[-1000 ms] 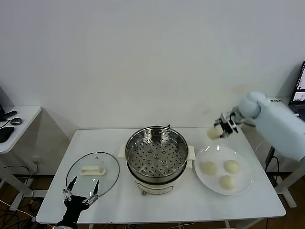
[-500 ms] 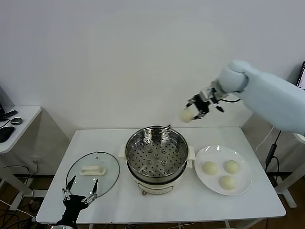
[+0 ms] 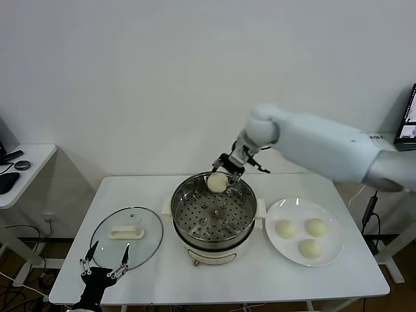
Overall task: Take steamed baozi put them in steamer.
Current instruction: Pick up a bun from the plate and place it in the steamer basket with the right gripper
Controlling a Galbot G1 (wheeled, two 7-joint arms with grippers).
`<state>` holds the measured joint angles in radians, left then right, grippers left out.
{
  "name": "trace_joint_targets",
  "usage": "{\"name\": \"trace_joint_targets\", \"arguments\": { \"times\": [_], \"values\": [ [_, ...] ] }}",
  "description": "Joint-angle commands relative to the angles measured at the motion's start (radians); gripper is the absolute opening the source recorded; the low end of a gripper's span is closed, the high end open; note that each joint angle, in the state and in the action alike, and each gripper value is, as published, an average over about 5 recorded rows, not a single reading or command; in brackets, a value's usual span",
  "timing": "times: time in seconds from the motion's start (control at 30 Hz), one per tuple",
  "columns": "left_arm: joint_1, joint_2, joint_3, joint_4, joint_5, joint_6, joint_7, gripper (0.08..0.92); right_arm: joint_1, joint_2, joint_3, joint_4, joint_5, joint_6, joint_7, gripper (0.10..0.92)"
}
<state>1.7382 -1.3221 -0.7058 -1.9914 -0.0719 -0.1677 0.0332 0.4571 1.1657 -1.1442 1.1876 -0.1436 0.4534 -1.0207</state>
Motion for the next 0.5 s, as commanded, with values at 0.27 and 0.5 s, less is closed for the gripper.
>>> {"name": "trace_joint_targets", "arguments": {
  "times": [0.27,0.5],
  "values": [
    [0.009,-0.001,-0.004,-0.001,0.0,-0.001,-0.001,0.823,-0.12,0.126,0.084,-0.181,-0.334,0.234,0.043,0.585],
    [0.01,0.0,-0.005,0.0,0.0,-0.002,-0.002,0.823,-0.127,0.13,0.094,-0.194,-0.338,0.259,0.073,0.595]
  ]
}}
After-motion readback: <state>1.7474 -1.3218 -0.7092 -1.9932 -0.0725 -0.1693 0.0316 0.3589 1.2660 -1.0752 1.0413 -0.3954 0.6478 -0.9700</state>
